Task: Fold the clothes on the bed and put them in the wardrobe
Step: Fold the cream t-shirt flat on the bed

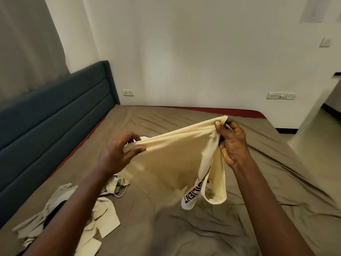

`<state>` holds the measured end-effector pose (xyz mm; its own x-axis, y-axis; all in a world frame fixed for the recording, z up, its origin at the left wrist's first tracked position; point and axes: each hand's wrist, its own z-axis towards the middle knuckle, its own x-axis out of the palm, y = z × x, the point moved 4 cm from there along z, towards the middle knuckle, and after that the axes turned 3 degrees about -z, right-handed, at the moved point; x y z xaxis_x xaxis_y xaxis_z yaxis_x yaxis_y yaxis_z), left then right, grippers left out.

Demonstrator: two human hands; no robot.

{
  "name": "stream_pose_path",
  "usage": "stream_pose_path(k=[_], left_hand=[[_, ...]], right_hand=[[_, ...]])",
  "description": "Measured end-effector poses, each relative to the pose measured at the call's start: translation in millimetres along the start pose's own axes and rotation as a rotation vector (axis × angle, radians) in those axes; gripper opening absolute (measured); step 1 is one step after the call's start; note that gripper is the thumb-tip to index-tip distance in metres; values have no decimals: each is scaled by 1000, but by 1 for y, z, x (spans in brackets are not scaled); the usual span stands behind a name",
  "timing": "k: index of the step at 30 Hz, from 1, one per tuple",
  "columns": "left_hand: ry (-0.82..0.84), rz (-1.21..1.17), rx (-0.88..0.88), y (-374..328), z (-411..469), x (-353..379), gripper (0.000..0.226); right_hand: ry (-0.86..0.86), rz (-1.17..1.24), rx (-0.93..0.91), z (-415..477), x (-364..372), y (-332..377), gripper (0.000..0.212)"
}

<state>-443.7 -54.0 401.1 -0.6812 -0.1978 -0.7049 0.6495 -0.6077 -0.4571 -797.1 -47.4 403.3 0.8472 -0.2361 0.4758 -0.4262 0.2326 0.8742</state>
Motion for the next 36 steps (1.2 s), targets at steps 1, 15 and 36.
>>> stream_pose_path(k=[1, 15, 36], left_hand=[[32, 60, 39, -7, 9, -1, 23], [278, -215, -398, -42, 56, 28, 30], [-482, -16, -420, -64, 216, 85, 33]], right_hand=[[-31, -122, -66, 7, -13, 6, 16], [37, -1405, 28, 63, -120, -21, 8], [-194, 226, -150, 137, -105, 70, 24]])
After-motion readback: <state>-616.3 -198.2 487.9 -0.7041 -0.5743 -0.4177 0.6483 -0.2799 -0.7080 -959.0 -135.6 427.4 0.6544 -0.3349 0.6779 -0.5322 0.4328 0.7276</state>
